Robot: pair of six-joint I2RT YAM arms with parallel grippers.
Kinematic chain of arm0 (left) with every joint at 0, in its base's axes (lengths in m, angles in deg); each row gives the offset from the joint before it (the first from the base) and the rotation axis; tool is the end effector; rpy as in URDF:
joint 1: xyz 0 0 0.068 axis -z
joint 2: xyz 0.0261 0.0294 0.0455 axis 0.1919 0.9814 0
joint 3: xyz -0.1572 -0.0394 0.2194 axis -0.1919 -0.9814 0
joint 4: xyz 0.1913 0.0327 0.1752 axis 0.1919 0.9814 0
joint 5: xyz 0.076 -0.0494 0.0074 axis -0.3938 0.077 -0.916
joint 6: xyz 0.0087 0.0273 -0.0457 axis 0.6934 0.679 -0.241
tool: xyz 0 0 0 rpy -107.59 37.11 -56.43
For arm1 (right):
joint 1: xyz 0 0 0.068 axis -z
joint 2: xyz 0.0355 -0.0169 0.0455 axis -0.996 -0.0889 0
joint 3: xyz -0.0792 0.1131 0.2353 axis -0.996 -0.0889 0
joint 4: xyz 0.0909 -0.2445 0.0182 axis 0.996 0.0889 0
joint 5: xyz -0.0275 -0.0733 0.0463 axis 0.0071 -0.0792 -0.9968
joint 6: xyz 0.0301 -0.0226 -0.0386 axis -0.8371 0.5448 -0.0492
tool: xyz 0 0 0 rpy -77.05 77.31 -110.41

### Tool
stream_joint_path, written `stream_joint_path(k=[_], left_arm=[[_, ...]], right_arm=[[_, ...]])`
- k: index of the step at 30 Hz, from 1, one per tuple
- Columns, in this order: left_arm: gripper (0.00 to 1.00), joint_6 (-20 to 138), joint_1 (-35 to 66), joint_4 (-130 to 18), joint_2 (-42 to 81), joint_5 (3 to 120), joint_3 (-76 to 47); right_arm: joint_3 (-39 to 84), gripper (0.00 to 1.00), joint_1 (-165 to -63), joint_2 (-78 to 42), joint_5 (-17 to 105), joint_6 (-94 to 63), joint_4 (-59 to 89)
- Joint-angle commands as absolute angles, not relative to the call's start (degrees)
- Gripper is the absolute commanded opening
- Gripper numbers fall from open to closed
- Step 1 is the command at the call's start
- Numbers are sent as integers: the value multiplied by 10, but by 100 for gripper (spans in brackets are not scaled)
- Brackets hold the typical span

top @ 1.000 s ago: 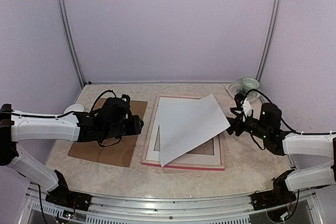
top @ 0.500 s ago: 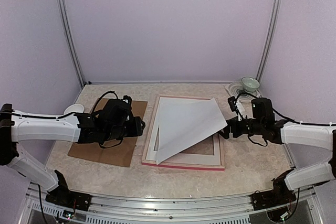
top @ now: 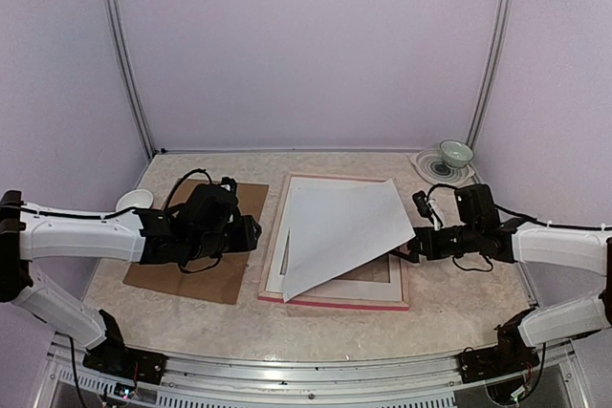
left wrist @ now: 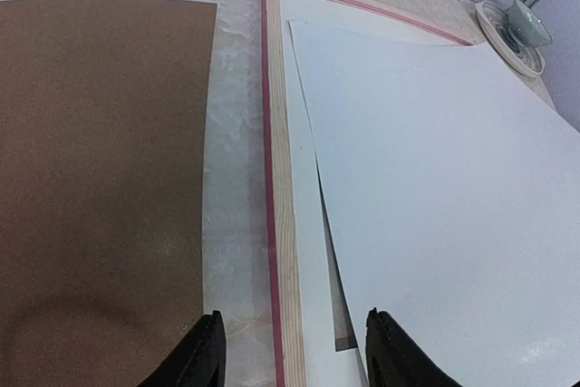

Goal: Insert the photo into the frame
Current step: Place the photo on the mat board.

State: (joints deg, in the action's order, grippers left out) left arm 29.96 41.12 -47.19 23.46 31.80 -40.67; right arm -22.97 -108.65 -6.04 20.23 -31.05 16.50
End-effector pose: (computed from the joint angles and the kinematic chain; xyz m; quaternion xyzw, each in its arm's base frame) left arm 0.1885 -0.2219 0.2166 0.0110 0.8961 -0.1828 0.4043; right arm 0.2062 0.1110 0.1856 -0.1242 0.8740 0.3836 0.2711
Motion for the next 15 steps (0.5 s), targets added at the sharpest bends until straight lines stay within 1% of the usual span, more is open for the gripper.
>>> stream_joint_path(k=[1, 4, 9, 15], left_arm=[[53, 296, 414, -483, 211, 309, -418], [53, 294, 414, -482, 208, 308, -421], [53, 290, 414, -482, 201, 308, -427], [53, 289, 415, -482, 195, 310, -425]], right_arm=[[-252, 99, -1091, -32, 141, -335, 148], [-267, 99, -1091, -12, 116, -347, 122], [-276, 99, -1089, 22, 118, -351, 124], [-289, 99, -1080, 29, 101, -380, 106]])
